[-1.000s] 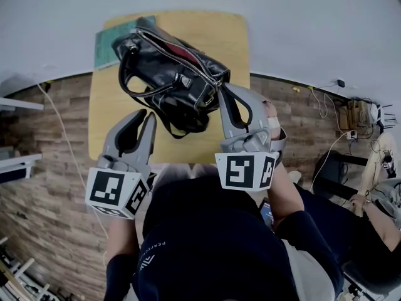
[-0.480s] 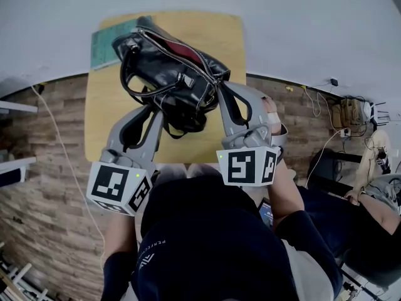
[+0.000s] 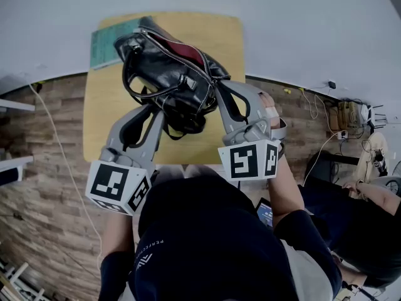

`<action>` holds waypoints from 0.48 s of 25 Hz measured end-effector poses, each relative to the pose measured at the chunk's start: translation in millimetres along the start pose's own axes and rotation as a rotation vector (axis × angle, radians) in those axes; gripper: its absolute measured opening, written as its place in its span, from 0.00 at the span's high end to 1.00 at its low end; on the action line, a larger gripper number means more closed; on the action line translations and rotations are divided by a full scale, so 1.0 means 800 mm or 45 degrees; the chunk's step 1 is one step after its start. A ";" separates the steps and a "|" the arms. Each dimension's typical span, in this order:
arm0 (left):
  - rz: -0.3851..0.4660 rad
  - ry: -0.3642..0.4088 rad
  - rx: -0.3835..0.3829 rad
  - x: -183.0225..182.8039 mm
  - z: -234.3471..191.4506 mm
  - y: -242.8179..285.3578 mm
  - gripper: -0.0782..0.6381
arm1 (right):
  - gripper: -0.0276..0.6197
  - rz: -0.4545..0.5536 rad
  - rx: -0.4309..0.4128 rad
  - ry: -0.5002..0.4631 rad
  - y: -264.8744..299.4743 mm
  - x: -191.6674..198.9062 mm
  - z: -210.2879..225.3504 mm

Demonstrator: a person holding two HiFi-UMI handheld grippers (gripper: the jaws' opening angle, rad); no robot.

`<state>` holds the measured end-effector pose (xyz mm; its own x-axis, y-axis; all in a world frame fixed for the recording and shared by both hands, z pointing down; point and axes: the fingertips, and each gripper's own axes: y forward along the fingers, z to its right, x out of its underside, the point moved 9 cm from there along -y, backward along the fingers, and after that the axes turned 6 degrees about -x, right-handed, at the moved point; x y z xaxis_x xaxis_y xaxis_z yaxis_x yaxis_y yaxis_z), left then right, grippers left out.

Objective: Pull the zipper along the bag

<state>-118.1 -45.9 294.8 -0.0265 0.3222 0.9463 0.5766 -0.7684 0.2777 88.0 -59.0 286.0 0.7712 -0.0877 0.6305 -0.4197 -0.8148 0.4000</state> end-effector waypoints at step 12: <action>-0.003 -0.004 -0.018 0.000 -0.005 -0.001 0.78 | 0.93 0.064 -0.070 0.213 0.006 0.007 0.010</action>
<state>-121.6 -47.6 295.4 -0.0254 0.3255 0.9452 0.5652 -0.7752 0.2821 93.9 -68.1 285.8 0.6602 -0.0274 0.7506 -0.4846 -0.7790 0.3978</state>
